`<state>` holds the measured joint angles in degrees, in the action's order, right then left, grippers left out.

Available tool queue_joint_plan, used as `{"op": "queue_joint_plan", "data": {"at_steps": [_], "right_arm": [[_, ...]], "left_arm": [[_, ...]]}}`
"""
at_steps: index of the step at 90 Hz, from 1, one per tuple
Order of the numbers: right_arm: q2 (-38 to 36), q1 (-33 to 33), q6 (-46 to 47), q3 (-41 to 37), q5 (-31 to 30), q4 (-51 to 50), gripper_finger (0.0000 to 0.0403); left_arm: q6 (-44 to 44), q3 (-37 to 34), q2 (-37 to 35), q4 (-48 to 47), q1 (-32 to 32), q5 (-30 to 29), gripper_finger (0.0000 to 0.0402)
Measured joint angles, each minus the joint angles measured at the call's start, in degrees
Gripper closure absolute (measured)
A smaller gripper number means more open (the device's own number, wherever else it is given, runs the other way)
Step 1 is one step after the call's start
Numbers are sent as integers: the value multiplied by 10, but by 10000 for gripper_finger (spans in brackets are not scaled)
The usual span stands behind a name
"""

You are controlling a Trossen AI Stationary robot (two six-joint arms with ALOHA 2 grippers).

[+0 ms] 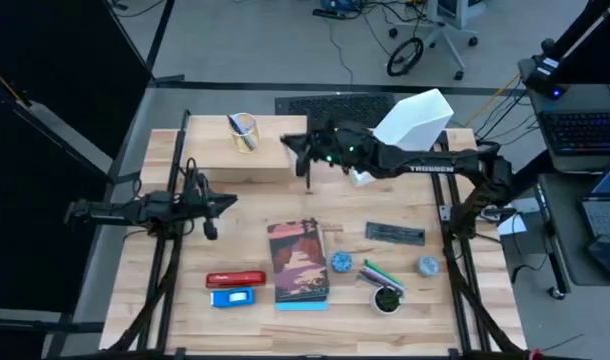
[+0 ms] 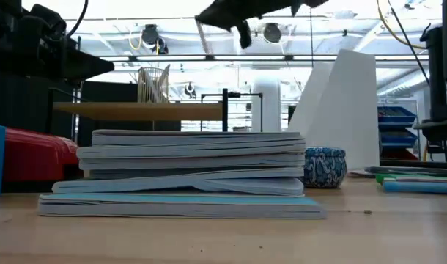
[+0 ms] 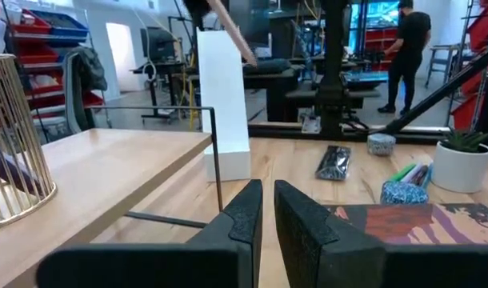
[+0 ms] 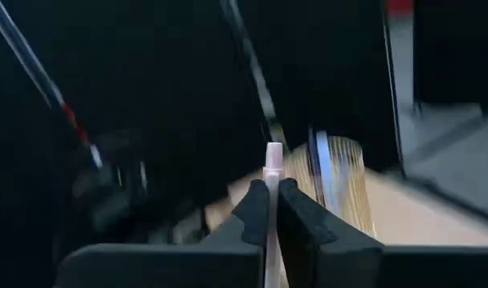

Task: Stock shelves
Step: Put the pink pen into the gold pen holder on the shelf

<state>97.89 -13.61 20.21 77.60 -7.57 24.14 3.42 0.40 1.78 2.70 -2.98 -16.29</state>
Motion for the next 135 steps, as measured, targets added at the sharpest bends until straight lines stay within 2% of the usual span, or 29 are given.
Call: {"op": "queue_joint_plan", "data": {"at_steps": [11, 18, 35, 70, 85, 109, 123, 135], "right_arm": [[33, -15, -8, 1, 1, 120, 403], [56, -23, -26, 17, 0, 156, 403], [119, -39, -70, 94, 1, 164, 403], [286, -59, -95, 322, 2, 157, 403], [333, -60, -102, 385, 2, 126, 403], [343, -60, -121, 392, 1, -2, 391], [343, -60, -121, 392, 2, -72, 359], [342, -58, -126, 392, 1, -75, 311]], "left_arm": [[0, 0, 0, 0, 0, 0, 379], [0, 0, 0, 0, 0, 0, 379], [0, 0, 1, 0, 0, 0, 379], [0, 0, 5, 0, 0, -1, 379], [0, 0, 5, 0, 0, -2, 379], [0, 0, 5, 0, 0, -2, 379], [0, 0, 5, 0, 0, -2, 379], [0, 0, 5, 0, 0, -2, 379]]}}
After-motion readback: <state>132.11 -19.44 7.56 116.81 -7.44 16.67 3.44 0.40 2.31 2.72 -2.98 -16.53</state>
